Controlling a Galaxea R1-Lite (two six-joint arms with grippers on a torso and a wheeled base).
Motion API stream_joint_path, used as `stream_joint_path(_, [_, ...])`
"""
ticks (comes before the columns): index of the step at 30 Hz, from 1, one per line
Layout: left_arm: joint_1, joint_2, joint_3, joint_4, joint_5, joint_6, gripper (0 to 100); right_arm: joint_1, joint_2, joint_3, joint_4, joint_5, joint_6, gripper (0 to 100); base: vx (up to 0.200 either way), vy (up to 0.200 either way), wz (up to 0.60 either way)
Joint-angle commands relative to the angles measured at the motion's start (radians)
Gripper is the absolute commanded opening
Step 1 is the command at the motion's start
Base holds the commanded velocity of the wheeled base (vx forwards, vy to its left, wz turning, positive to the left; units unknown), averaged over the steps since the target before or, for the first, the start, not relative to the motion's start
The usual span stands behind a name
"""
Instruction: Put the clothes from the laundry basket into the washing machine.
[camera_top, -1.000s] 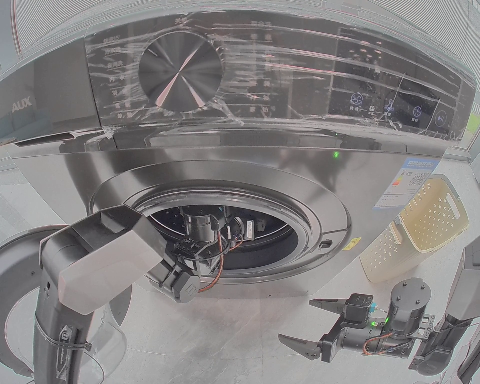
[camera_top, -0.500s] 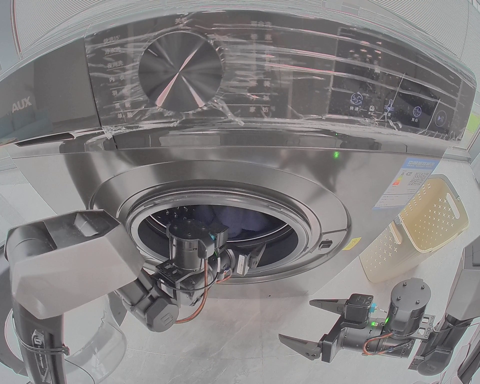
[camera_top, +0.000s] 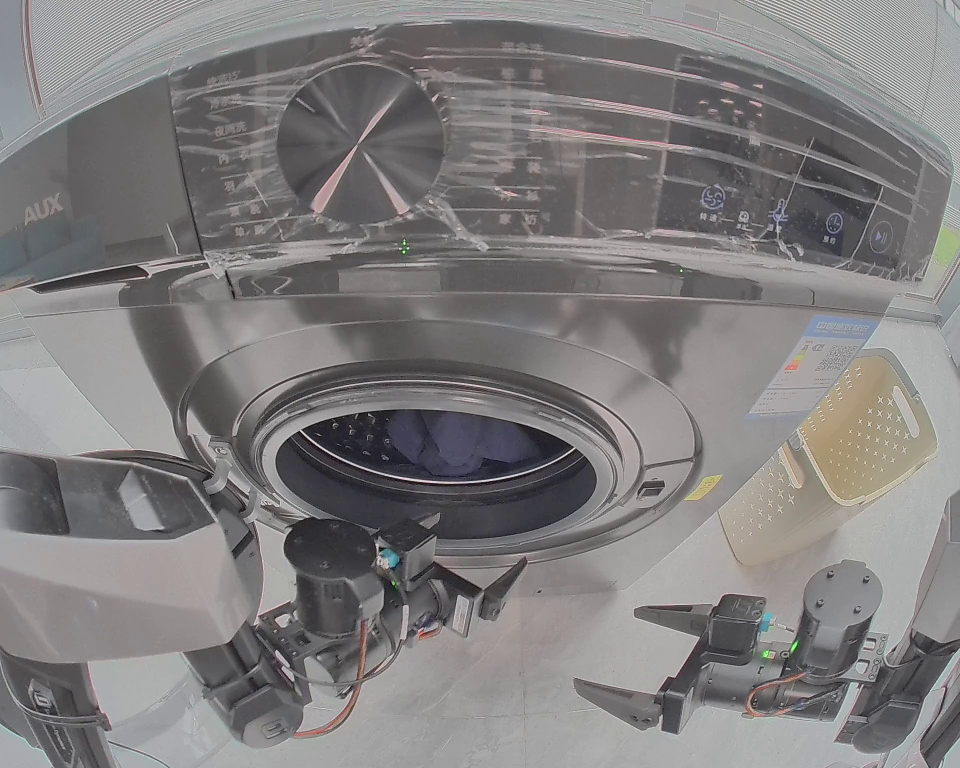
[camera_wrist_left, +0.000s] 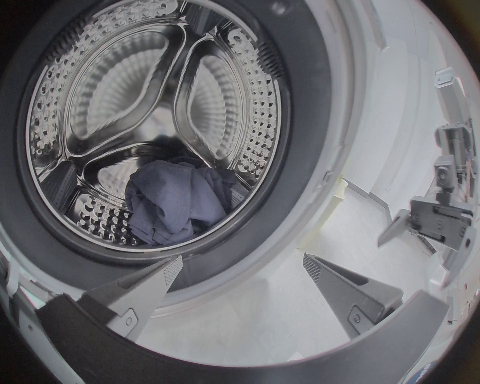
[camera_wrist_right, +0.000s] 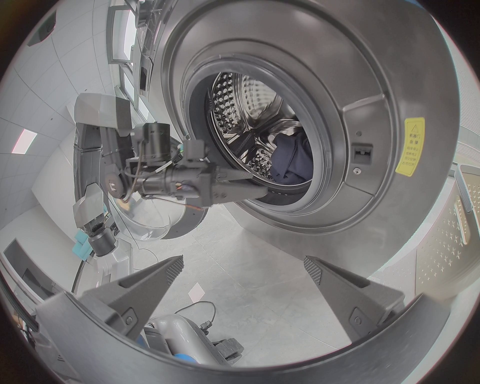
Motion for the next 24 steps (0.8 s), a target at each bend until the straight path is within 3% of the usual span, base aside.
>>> stream_joint_path(1, [-0.078, -0.17, 0.188, -0.078, 0.008, -0.03, 100, -0.011, -0.136, 0.037, 0.003, -0.006, 0.0, 100, 0.0, 0.0, 0.0])
stream_joint_path(3, [-0.096, -0.248, 0.239, -0.093, 0.007, -0.076, 100, -0.017, -0.175, 0.037, 0.002, -0.006, -0.001, 100, 0.0, 0.0, 0.0])
stream_joint_path(6, [-0.121, -0.366, 0.299, -0.079, 0.01, -0.099, 100, -0.028, -0.217, 0.037, 0.0, -0.012, -0.003, 100, 0.0, 0.0, 0.0])
stream_joint_path(11, [-0.109, -0.509, 0.405, -0.073, 0.014, -0.097, 100, -0.065, -0.304, 0.037, 0.017, -0.078, 0.006, 100, 0.0, 0.0, 0.0])
stream_joint_path(16, [-0.089, -0.618, 0.478, -0.065, 0.026, -0.093, 100, -0.113, -0.39, 0.037, 0.081, -0.087, 0.008, 100, -0.08, 0.0, 0.0])
stream_joint_path(20, [-0.084, -0.732, 0.492, 0.017, 0.12, -0.091, 100, -0.258, -0.491, 0.037, 0.175, -0.156, -0.006, 100, -0.2, 0.0, 0.0])
stream_joint_path(22, [-0.08, -0.765, 0.492, 0.045, 0.132, -0.088, 100, -0.283, -0.516, 0.037, 0.195, -0.162, -0.007, 100, -0.2, 0.0, 0.0])
stream_joint_path(24, [-0.024, -0.906, 0.492, 0.166, 0.14, -0.067, 100, -0.332, -0.633, 0.037, 0.299, -0.164, -0.023, 100, -0.2, 0.0, 0.0])
